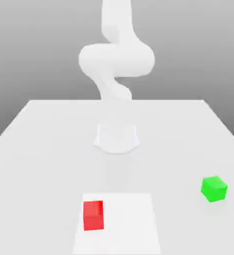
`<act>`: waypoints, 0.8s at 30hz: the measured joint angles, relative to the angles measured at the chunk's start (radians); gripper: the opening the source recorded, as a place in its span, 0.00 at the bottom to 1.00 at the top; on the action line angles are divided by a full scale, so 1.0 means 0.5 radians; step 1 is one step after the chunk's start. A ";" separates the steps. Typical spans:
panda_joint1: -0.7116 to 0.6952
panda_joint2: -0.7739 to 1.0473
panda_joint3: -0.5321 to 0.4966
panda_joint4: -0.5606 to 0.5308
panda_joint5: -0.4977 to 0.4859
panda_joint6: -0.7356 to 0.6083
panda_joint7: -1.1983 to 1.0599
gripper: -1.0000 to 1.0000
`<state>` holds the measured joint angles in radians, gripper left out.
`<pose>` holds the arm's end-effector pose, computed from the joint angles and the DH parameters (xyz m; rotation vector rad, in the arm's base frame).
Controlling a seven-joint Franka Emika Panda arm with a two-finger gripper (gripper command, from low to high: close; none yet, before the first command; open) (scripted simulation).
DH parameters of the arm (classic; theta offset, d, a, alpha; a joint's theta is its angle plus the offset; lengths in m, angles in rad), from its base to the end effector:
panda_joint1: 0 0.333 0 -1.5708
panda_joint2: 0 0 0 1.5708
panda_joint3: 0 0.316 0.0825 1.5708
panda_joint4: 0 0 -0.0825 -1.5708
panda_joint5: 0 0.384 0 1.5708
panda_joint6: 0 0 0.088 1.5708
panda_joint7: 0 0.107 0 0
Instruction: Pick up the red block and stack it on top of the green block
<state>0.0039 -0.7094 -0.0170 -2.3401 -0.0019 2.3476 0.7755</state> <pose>0.3816 -0.0071 0.6630 -2.5051 1.0412 -0.9378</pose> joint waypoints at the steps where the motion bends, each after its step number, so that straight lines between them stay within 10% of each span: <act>1: 0.003 0.079 -0.015 -0.035 -0.001 0.042 -0.022 0.50; 24: -0.068 1.754 -0.167 -0.657 0.114 0.982 -0.528 0.50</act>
<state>-0.0302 0.1677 -0.1003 -2.6688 0.0553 2.8383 0.5118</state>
